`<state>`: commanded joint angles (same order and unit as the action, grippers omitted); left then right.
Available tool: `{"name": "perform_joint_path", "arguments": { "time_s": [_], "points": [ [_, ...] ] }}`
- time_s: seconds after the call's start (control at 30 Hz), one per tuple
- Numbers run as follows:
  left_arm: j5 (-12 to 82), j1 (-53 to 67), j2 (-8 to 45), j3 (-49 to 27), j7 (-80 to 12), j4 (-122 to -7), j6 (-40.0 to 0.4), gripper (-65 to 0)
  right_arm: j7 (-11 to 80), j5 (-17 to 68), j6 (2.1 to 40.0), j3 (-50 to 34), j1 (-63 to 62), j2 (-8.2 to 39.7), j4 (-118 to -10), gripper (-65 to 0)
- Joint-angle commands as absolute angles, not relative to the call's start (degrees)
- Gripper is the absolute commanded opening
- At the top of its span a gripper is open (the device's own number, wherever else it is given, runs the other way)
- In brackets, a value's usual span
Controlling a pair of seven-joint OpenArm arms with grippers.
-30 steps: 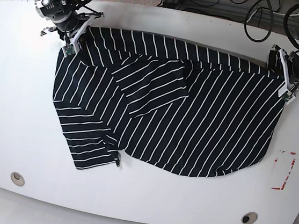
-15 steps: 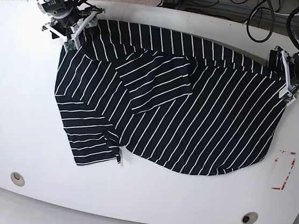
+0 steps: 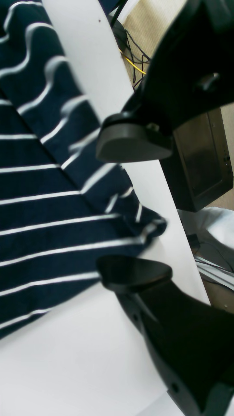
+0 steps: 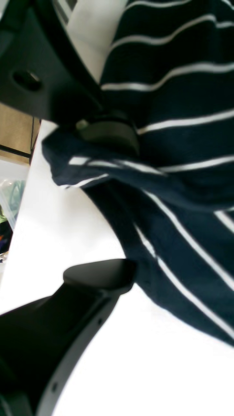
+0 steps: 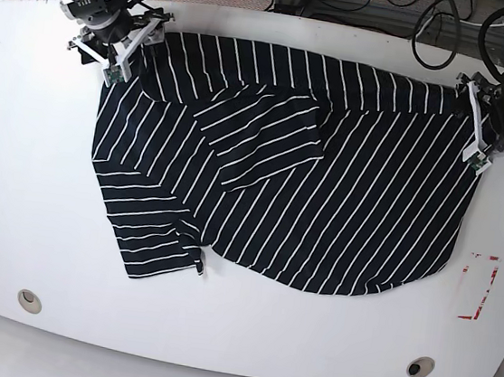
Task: Layout the t-shirt on the table in an organized manner, then fold the t-shirt properly
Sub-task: 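Open both grippers and release the shirt edge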
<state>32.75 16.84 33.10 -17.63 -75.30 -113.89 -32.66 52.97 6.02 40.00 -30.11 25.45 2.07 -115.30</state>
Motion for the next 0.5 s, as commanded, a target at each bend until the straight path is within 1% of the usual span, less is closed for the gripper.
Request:
{"name": "perform_joint_path", "arguments": {
  "time_s": [0.1,0.2,0.33,0.5],
  "points": [
    [34.77,14.29,33.1,-17.98,-77.14,-113.89,-32.66,-23.3,52.97,5.93,40.0,-31.69,24.4,2.07,-115.21,-20.8],
    [37.76,11.3,33.1,-20.35,-77.49,-113.89,-32.66,-25.1,52.97,5.76,40.0,-33.19,21.76,2.07,-114.95,-20.8],
    [39.25,8.04,32.84,-23.16,-77.49,-113.63,-32.4,-25.1,52.97,5.67,40.0,-33.8,17.45,2.07,-114.68,-20.8],
    [36.97,2.24,28.97,-23.25,-77.32,-113.54,-32.22,-25.1,52.97,5.58,40.0,-33.71,9.89,2.33,-112.13,-20.8]
  ]
}}
